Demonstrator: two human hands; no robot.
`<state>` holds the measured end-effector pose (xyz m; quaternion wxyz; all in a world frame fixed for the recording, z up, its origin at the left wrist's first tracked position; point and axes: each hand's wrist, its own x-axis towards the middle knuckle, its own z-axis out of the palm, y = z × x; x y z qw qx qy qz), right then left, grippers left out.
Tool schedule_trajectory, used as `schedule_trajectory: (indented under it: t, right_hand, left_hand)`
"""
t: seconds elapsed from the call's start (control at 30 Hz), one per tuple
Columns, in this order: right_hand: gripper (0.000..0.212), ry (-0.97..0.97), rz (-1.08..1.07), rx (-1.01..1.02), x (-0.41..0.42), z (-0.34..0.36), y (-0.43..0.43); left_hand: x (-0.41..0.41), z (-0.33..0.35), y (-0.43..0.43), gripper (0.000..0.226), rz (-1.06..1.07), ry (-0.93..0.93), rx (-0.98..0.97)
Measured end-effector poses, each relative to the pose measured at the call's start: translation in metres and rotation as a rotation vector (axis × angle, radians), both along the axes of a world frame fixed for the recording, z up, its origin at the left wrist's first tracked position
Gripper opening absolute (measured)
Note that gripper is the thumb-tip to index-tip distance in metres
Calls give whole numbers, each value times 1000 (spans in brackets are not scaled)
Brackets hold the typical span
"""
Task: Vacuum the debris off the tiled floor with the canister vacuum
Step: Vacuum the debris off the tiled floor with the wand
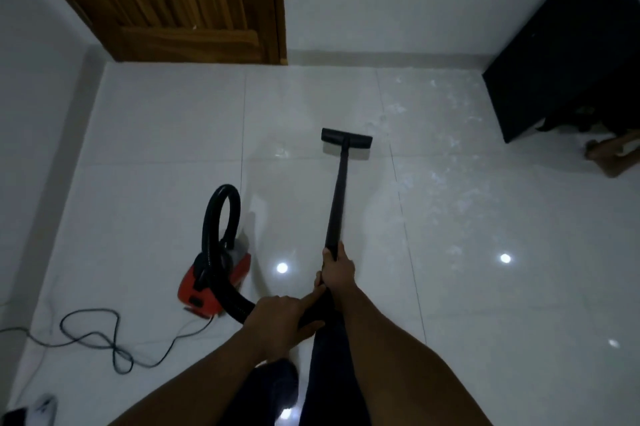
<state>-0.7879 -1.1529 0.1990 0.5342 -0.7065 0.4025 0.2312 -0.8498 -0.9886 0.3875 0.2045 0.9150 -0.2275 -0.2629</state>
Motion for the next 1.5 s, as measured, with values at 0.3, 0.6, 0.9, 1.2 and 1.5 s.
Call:
schedule_trajectory:
  t: [0.3, 0.6, 0.9, 1.2, 1.5]
  right_hand:
    - [47, 27, -153, 266, -158, 118, 17]
    - [45, 116, -221, 247, -309, 105, -3]
    - [49, 153, -247, 250, -437, 142, -56]
    - [43, 168, -261, 285, -442, 146, -77]
    - [36, 197, -244, 254, -383, 130, -103]
  left_hand:
    - [-138, 13, 11, 77, -110, -13, 85]
    - [-264, 20, -14, 80, -254, -22, 184]
    - [-368, 40, -64, 92, -425, 70, 206]
    - [-378, 32, -86, 70, -384, 62, 264]
    - [-323, 21, -108, 55, -358, 139, 175]
